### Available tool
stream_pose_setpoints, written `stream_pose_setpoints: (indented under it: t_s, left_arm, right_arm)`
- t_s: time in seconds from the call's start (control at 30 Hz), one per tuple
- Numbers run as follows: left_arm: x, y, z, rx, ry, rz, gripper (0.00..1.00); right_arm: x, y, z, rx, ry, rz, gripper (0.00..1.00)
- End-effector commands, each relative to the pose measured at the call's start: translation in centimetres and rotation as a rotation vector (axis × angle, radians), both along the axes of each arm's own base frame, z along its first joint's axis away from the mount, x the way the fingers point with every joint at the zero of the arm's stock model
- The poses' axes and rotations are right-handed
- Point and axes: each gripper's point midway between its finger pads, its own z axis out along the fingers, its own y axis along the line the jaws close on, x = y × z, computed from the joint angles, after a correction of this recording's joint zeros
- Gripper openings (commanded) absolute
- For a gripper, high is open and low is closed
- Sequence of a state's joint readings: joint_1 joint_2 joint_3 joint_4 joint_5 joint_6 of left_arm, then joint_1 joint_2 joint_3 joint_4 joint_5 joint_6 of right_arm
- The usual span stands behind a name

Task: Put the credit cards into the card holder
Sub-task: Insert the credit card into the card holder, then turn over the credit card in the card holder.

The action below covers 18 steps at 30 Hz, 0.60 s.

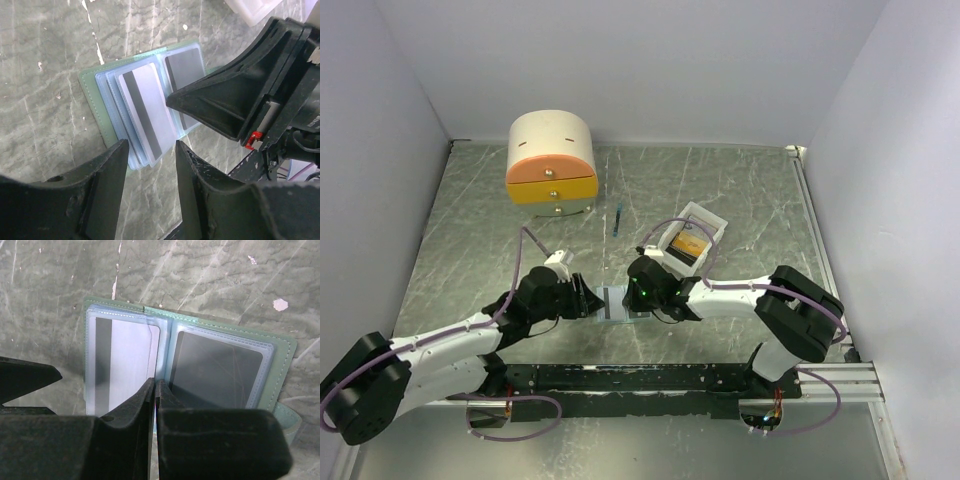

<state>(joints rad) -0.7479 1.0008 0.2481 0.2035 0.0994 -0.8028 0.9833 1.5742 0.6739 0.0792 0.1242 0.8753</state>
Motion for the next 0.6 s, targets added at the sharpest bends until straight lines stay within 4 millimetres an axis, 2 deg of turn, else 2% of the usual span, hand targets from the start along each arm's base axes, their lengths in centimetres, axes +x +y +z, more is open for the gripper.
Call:
stream_pose_setpoints:
  t_s: [0.0,0.27,0.57]
  left_arm:
    - [0.4,-0.8,1.0,-0.071,-0.023,0.003,0.54]
    - [0.7,-1.6,0.8,-0.084,-0.003,-0.011,0.58]
    - [1.1,-1.9,0.5,-0.081,-0.002,-0.009,0.56]
  right_arm:
    - [-0.3,-0.5,-0.8,-0.026,0.005,-0.005,0.04]
    - [-0.5,-0.3,-1.0,-0.015,0.011,0.004,0.04]
    - [-0.5,-0.3,-1.0,-0.012,0.007,0.001,0.03]
